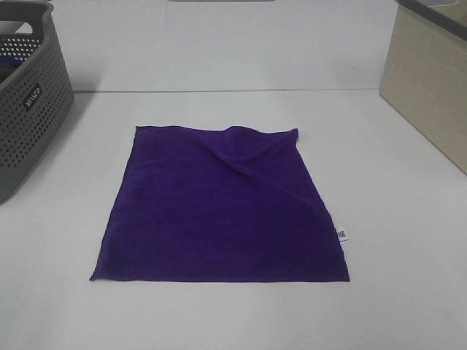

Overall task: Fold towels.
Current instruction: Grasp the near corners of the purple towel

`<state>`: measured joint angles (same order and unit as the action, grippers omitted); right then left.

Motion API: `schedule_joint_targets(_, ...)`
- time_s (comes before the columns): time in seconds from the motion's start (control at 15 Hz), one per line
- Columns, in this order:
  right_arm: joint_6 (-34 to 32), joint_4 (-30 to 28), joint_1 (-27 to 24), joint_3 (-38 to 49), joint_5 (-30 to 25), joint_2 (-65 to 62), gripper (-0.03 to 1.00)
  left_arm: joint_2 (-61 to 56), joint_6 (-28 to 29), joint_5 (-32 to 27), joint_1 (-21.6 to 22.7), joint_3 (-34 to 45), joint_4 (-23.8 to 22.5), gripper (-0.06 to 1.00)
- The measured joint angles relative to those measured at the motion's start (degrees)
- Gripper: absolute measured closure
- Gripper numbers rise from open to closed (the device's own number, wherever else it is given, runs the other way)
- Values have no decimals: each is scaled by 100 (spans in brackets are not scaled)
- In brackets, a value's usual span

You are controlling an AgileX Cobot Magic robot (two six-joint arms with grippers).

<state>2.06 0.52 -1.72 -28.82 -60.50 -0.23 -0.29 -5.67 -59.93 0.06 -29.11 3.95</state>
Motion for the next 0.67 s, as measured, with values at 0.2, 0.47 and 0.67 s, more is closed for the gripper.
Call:
schedule_joint_targets(0.2,0,0,0,0,0,0,-2,0,0,0,0,0,0,-4)
schedule_joint_targets(0.47,40,6,0,-17,-6,46,-2,52,0,0,0,0,29,-4)
schedule_joint_targets(0.67,40,109,0,-590,-751,997,-2,1020,-74,-390,0,-539,-6,-4)
